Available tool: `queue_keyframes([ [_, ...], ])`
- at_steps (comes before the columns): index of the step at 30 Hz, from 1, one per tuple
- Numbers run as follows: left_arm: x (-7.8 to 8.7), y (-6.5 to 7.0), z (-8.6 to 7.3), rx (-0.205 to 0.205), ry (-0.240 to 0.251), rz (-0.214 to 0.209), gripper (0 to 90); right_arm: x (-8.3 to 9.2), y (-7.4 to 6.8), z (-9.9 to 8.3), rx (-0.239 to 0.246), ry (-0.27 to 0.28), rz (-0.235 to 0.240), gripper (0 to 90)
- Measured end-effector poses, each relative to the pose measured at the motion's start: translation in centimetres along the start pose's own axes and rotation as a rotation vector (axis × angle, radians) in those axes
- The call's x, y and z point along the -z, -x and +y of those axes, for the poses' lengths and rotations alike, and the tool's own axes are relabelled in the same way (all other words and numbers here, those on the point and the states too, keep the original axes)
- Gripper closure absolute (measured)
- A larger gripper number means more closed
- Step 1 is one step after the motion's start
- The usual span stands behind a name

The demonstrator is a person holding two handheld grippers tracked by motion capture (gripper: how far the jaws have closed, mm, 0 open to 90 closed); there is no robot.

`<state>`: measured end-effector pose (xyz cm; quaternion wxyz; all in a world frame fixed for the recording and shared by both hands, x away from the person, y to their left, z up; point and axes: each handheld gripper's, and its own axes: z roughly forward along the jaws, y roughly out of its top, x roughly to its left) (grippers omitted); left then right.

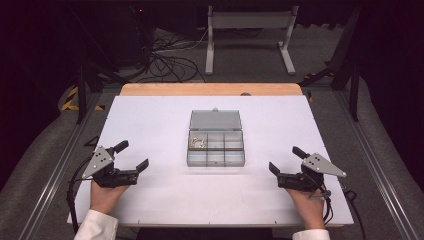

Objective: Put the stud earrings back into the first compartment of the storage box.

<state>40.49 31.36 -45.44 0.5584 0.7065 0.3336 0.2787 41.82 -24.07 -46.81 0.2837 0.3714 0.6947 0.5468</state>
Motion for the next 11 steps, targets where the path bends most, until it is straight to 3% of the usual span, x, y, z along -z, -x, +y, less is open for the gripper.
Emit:
queue_keyframes([
  [11,0.28,-0.39,-0.29,0.011,-0.003,-0.003,3.7,-0.15,-0.07,-0.06,-0.003,-0.004,0.014,0.0],
])
